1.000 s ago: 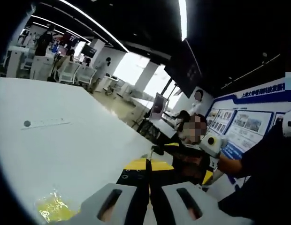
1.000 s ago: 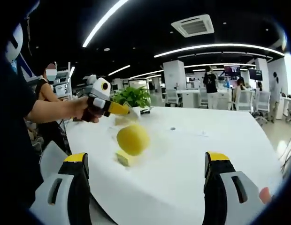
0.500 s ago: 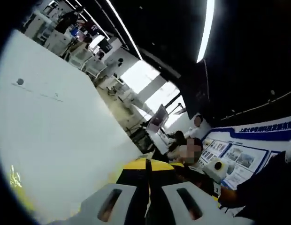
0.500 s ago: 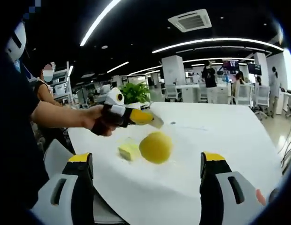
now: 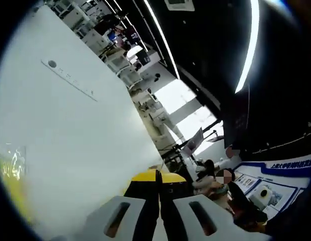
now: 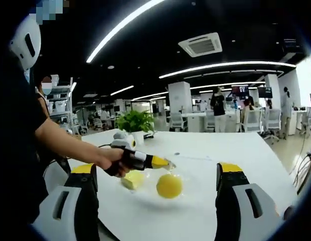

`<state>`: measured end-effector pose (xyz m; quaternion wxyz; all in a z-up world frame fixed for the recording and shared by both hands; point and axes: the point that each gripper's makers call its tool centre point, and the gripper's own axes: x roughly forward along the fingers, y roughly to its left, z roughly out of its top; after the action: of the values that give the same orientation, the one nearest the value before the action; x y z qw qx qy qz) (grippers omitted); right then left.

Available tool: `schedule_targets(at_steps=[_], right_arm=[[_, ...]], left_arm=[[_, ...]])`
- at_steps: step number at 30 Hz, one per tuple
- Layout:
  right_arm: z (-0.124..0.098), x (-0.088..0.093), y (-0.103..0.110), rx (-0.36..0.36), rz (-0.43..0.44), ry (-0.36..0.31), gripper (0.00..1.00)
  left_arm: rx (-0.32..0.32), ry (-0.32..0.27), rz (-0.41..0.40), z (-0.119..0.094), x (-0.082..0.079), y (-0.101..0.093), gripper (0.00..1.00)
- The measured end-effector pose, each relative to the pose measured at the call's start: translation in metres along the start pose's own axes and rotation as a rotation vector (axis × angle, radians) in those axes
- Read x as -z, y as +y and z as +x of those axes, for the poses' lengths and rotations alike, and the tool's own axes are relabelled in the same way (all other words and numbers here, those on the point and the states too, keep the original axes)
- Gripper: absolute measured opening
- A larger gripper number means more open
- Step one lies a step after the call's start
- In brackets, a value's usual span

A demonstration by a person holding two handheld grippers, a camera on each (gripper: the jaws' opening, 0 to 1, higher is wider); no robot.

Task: Compare the silicone blocks by pressing each to a similar depth, holding the contact briefly, and releasing to observe deformation and rebound differences across the visible hardness samples.

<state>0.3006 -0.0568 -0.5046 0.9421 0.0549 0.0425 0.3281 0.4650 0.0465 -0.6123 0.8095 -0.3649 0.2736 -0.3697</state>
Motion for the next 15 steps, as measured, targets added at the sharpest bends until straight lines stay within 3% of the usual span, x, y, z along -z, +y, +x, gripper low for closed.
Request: schedule_targets(at_steps=[2, 4, 6, 10, 13, 15], right_arm=[[-0.006, 0.003, -0.004, 0.022, 0.024, -0.021, 0.96], [-0.011, 0.011, -0.006, 0.038, 0.039, 0.002, 0.96], [-0.015, 0.022, -0.008, 0.055, 0.048, 0.043, 0.96], [-0.02, 0.03, -0.005, 0.055, 0.027, 0.053, 0.96], [-0.027, 0.046, 0.003, 0.032, 0.061, 0.113, 0.96], [-0.032, 0.046, 0.004, 0.033, 0.063, 0.091, 0.96]], left_arm=[[-0.049, -0.046, -0.026, -0.002, -0.007, 0.015, 0.0], [-0.057, -0.06, -0.057, -0.005, -0.01, 0.027, 0.0], [-0.096, -0.057, -0.036, -0.007, -0.01, 0.04, 0.0], [-0.152, -0.057, -0.014, -0.009, -0.01, 0.061, 0.0], [-0.2, -0.072, 0.0, -0.011, -0.01, 0.075, 0.0], [-0.243, -0.086, 0.029, -0.012, -0.011, 0.084, 0.0]])
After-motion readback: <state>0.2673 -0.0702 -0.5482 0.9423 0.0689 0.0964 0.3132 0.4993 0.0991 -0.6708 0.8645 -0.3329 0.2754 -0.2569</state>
